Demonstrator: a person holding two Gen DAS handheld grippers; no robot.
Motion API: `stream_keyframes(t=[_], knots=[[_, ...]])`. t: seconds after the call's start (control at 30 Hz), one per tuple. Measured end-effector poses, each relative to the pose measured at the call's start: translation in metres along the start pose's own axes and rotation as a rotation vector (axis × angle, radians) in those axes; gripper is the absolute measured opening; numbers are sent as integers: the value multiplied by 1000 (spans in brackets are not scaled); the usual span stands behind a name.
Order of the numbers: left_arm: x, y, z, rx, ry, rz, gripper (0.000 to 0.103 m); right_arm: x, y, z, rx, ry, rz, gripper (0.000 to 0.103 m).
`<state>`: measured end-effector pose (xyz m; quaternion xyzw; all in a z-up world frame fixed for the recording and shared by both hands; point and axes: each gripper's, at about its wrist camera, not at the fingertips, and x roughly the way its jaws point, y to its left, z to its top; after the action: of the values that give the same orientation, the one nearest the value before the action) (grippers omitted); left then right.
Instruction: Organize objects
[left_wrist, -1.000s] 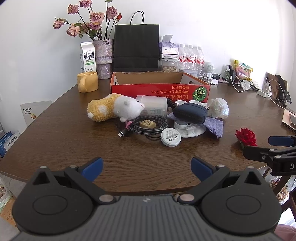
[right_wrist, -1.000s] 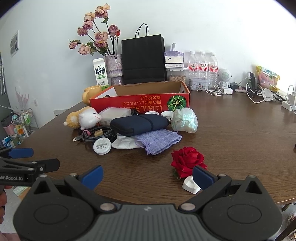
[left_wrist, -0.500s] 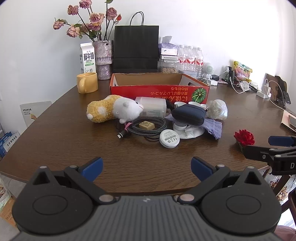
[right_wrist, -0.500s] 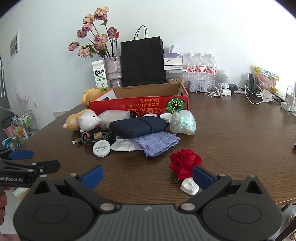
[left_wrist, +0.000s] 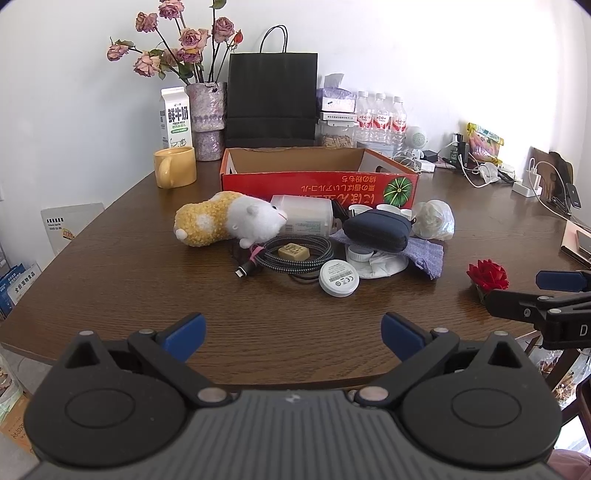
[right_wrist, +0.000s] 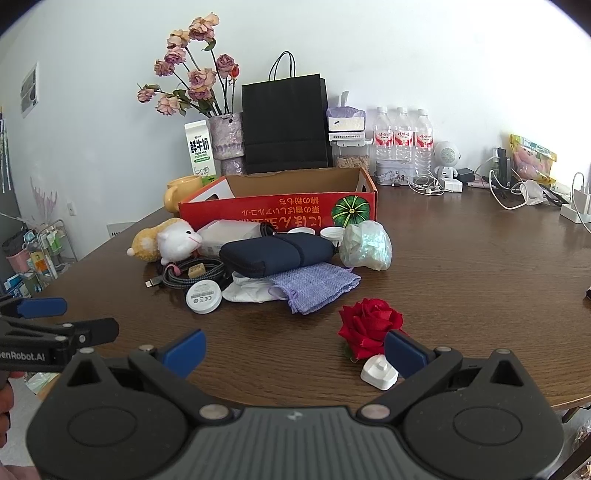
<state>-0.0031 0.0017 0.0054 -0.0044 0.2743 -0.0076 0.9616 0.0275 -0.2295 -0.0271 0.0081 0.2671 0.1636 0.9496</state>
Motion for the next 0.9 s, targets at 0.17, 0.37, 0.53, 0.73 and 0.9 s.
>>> stream_keyframes(t=[0.17, 0.37, 0.53, 0.73, 0.9], knots=[[0, 0, 0, 1, 0, 0, 103, 0, 0, 0, 0, 0, 0, 103], [0, 0, 0, 0, 0, -1, 103, 0, 0, 0, 0, 0, 0, 103], [0, 1, 0, 0, 1, 1, 103, 0, 0, 0, 0, 1, 0, 103], [-1, 4, 0, -2, -3, 3, 103, 0, 1, 1, -2, -1, -1, 103], [-2, 2, -1, 2, -6, 5, 103, 0, 0, 0, -2, 0, -5, 103]])
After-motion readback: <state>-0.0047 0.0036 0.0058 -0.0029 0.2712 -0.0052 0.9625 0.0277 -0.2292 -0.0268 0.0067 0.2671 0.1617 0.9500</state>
